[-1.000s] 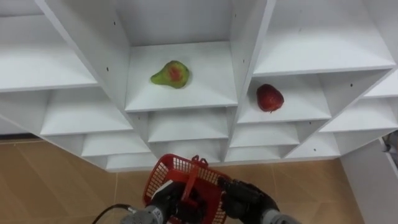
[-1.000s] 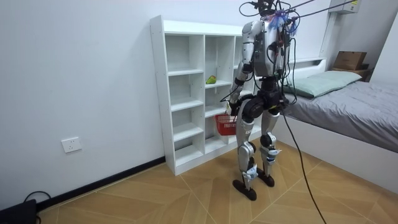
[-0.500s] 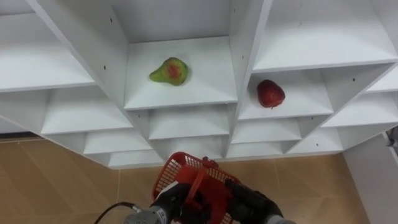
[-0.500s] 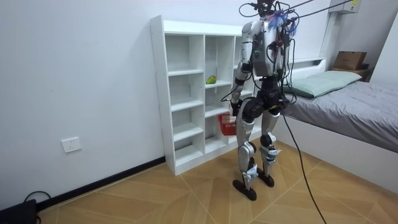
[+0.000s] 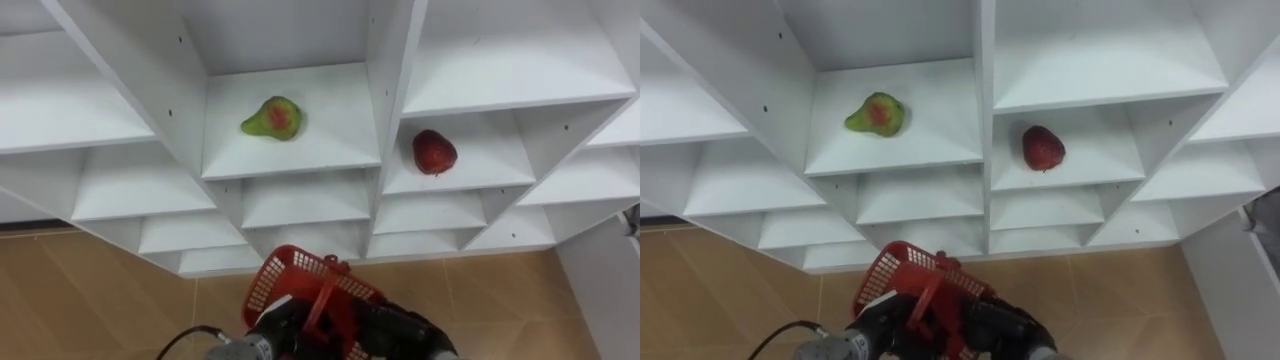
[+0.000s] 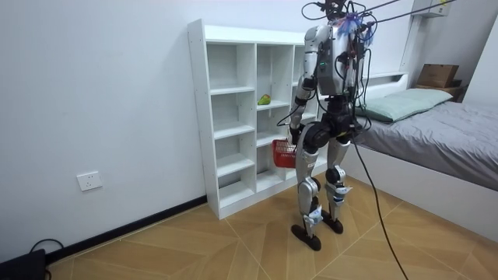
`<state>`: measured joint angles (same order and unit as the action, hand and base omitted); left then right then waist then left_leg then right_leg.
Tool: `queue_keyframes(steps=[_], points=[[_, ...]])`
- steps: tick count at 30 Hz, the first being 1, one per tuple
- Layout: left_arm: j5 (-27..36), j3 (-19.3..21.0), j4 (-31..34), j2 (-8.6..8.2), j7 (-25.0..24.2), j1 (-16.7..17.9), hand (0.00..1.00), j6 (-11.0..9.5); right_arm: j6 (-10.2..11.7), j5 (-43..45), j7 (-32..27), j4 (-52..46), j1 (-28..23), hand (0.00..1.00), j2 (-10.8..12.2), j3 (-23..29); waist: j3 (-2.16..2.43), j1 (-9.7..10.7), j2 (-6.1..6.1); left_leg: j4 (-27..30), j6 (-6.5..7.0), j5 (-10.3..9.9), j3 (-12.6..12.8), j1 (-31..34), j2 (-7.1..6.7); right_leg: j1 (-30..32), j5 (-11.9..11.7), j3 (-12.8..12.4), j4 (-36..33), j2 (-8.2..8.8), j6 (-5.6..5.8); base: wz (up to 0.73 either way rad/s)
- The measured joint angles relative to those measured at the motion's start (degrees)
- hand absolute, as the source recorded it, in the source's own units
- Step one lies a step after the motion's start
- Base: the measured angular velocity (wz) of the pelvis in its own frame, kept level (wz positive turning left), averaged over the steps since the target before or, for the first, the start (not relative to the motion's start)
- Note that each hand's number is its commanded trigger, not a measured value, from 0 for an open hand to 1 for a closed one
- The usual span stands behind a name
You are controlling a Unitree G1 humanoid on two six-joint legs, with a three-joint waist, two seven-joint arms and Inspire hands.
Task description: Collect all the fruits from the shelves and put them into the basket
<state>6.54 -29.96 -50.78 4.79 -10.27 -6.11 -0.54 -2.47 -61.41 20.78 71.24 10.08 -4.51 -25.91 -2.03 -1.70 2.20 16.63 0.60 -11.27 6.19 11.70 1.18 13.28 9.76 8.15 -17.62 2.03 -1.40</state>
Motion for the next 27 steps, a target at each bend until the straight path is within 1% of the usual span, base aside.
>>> queue_keyframes(steps=[4, 10, 14, 15, 21, 27], points=[[-0.12, -0.67, -0.18, 0.00, -0.79, 0.00, 1.00, 0.37, -0.21, 0.22, 1.10, 0.86, -0.04, 0.00, 0.00, -0.27, 0.00, -0.01, 0.01, 0.09, 0.00, 0.00, 0.01, -0.30, 0.00, -0.25, 0.02, -0.03, 0.10, 0.01, 0.01, 0.00], [-2.68, -0.74, -0.18, -0.23, -1.69, 0.06, 1.00, 0.53, -0.21, 1.46, 2.07, 2.62, 0.06, 0.00, 0.08, -0.58, 0.06, -0.13, 0.10, 0.23, 0.01, 0.01, 0.00, -0.33, 0.01, -0.23, 0.01, -0.11, 0.07, 0.00, 0.01, 0.00], [-2.75, -0.74, -0.37, -0.62, -1.68, 0.02, 1.00, 0.58, -0.36, 3.29, 2.41, 3.00, 0.01, 0.00, 0.04, -2.15, 0.09, -0.15, 0.15, 0.23, 0.01, 0.01, -0.01, -0.33, 0.00, -0.17, 0.01, -0.14, 0.06, 0.00, 0.01, 0.00], [-2.75, -0.74, -0.51, -0.73, -1.68, 0.01, 1.00, 0.60, -0.77, 3.50, 2.49, 3.04, 0.00, 0.00, 0.01, -2.16, 0.10, -0.15, 0.17, 0.23, 0.01, 0.01, 0.00, -0.33, 0.00, -0.15, 0.01, -0.14, 0.05, 0.00, 0.01, 0.00], [-2.75, -0.73, -0.97, -0.94, -1.68, -0.09, 1.00, 0.66, -1.26, 3.56, 3.32, 3.09, 0.05, 0.00, -0.19, -2.14, 0.11, -0.06, 0.18, 0.21, 0.01, 0.01, 0.00, -0.33, 0.00, -0.13, 0.02, -0.15, 0.02, 0.01, 0.01, 0.00], [-2.82, -0.74, -3.37, -1.37, -1.94, -0.39, 1.00, 1.08, -1.36, 3.73, 3.53, 3.11, 0.01, 0.00, -0.26, -2.15, 0.11, 0.08, 0.17, 0.20, 0.01, 0.01, 0.00, -0.34, 0.00, -0.19, 0.01, -0.11, -0.09, 0.03, 0.01, 0.00]])
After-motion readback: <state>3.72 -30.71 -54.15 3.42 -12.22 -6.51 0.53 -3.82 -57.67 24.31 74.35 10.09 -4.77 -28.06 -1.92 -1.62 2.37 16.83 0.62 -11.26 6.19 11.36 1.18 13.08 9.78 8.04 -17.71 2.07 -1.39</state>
